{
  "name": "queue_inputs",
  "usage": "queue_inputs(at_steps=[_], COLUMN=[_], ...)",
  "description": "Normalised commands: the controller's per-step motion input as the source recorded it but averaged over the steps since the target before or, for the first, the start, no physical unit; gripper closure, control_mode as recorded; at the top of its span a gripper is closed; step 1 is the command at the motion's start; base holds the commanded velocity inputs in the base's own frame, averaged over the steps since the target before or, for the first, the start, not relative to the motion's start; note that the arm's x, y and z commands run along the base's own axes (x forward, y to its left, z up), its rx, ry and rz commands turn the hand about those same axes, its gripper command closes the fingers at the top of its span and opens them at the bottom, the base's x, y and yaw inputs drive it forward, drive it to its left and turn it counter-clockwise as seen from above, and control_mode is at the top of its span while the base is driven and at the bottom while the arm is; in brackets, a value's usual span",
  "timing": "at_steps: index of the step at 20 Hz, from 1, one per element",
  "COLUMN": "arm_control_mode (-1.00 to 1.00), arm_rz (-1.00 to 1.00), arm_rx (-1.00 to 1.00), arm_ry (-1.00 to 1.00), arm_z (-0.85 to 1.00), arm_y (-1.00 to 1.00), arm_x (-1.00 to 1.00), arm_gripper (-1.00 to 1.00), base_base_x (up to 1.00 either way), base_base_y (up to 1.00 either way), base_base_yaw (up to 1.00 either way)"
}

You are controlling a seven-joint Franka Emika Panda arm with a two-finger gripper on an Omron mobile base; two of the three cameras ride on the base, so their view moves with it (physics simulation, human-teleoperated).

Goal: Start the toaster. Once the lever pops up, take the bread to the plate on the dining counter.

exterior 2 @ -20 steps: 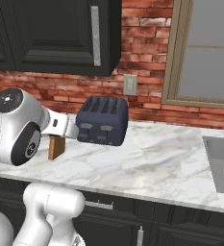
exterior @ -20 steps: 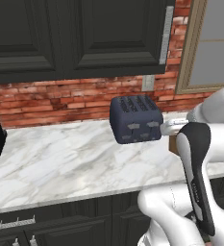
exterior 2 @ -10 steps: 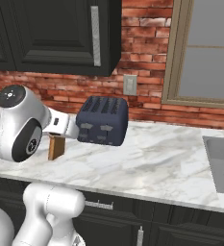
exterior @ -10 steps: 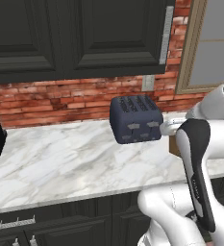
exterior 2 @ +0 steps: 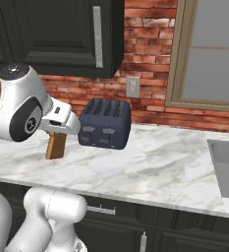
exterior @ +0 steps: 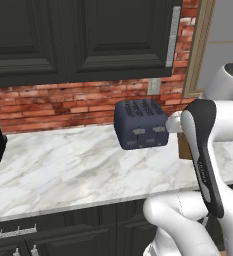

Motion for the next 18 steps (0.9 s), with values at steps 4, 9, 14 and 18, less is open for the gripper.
queue_inputs(at_steps=[4, 9, 14, 18], arm_control_mode=[-1.0, -1.0, -1.0, -1.0], arm_rz=[0.0, 0.0, 0.0, 0.0], arm_rx=[0.0, -0.02, -0.04, 0.0], arm_ry=[0.06, 0.0, 0.0, 0.0], arm_z=[0.03, 0.0, 0.0, 0.0], arm_y=[0.0, 0.0, 0.04, 0.0], arm_x=[-0.01, -0.02, 0.0, -0.02], arm_gripper=[1.0, 1.0, 1.0, 1.0], base_base_x=[0.0, 0.0, 0.0, 0.0], base_base_y=[0.0, 0.0, 0.0, 0.0], base_base_yaw=[0.0, 0.0, 0.0, 0.0])
